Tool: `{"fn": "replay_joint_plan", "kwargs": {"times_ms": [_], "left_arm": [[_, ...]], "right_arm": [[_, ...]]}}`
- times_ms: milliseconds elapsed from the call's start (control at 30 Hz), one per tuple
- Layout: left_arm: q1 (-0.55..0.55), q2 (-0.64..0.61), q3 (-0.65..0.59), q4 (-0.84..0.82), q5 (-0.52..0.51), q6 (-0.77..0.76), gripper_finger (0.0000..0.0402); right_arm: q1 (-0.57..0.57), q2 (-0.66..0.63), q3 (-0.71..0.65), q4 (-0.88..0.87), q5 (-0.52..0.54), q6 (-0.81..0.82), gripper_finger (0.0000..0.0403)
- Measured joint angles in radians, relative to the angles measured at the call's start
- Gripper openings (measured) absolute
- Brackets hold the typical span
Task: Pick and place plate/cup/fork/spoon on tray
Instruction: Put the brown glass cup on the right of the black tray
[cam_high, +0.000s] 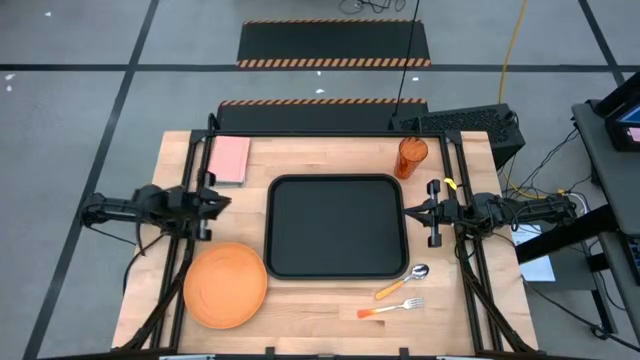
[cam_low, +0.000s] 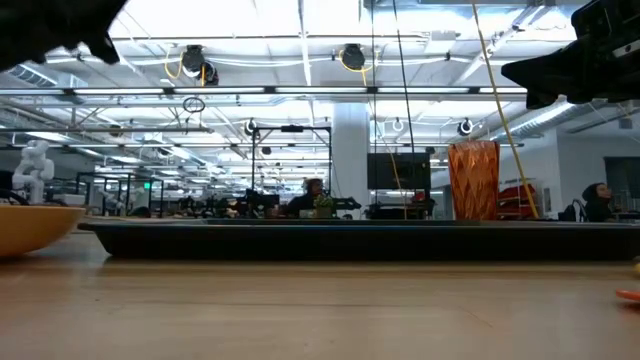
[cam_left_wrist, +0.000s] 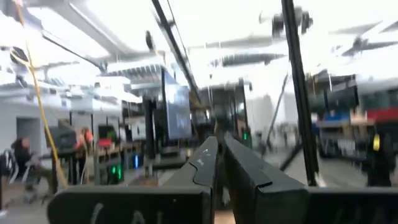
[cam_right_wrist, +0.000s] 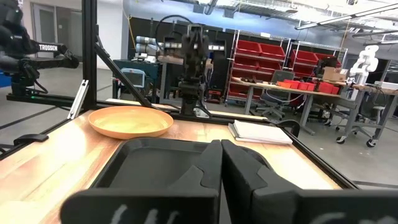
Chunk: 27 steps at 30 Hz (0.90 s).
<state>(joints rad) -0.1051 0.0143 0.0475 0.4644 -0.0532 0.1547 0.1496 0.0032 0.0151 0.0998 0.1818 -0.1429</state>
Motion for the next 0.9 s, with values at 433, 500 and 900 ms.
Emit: {"fn": "replay_joint_plan", "kwargs": {"times_ms": [433, 500, 900], "left_arm": [[0.0, 0.208, 0.467, -0.305, -0.045, -0.069, 0.003], [0.0, 0.271, 0.556, -0.374, -0.046, -0.077, 0.003], [0.0, 0.61, 0.991, -0.778, -0.044, -0.192, 0.0031]], "right_arm": [[0.0, 0.0, 0.0, 0.001, 0.0, 0.044, 0.0], [0.0, 0.0, 0.0, 0.001, 0.0, 0.075, 0.0], [0.001, 0.0, 0.0, -0.016, -0.002, 0.501, 0.0]]}}
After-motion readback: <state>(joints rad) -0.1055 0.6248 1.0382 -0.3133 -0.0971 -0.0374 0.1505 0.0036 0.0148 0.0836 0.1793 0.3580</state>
